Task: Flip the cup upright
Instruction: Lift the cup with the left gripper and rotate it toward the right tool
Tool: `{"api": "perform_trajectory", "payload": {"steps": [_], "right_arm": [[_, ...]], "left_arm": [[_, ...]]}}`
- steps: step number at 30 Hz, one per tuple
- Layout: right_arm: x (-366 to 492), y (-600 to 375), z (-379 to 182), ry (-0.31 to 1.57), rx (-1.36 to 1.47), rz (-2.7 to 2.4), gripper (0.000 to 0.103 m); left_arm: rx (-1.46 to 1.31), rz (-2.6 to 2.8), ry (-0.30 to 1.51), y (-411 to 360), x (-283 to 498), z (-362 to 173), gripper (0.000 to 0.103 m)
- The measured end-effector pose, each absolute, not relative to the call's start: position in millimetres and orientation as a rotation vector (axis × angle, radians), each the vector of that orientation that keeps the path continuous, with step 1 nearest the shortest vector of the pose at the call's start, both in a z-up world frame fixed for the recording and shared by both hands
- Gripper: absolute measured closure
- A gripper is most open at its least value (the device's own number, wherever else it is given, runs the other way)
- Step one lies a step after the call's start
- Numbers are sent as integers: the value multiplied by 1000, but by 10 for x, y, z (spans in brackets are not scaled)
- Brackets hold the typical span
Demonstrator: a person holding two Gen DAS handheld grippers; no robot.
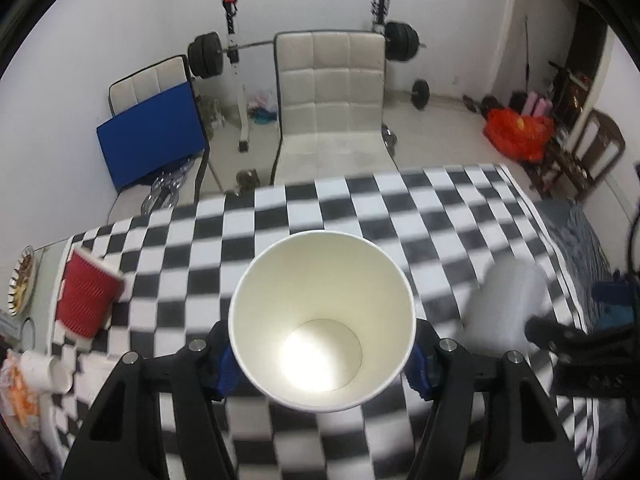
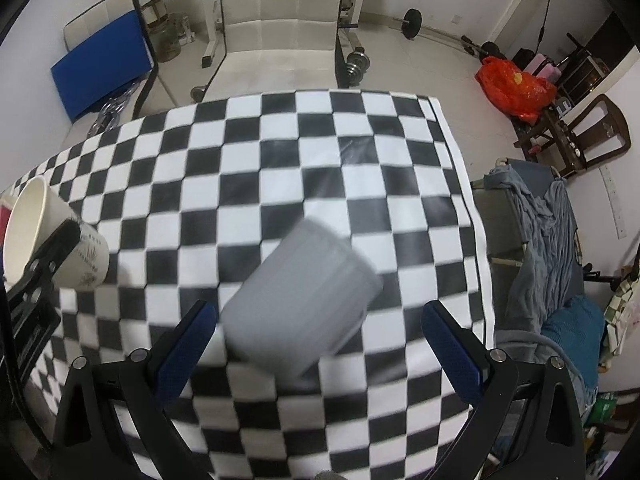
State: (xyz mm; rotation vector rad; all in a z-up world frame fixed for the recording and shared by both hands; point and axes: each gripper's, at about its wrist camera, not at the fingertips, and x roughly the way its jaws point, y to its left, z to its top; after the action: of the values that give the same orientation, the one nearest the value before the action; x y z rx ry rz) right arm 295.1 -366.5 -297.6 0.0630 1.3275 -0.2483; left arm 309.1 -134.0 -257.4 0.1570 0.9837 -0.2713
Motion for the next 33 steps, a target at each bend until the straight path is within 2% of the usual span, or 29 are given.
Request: {"api": "perform_trajectory", "payload": {"steps": [10,21,26,33], "right_arm": [[1849,-3133,-2984,1430,61,-190,0],[507,-2760,-3307,1568,139,-249,0],[152,-2812,-3481,1615,169,-324,0],[205,-2931,-3641,1647,201,-363,0]], "left_arm": [[192,-292,1209,-1073,2079,-2560,41],[17,-460,1537,-779,953,-3102,41],[-22,-475,1682,-861,987,-3508,41],[-19,-399,1644,-1002,1366,-3630,41]]}}
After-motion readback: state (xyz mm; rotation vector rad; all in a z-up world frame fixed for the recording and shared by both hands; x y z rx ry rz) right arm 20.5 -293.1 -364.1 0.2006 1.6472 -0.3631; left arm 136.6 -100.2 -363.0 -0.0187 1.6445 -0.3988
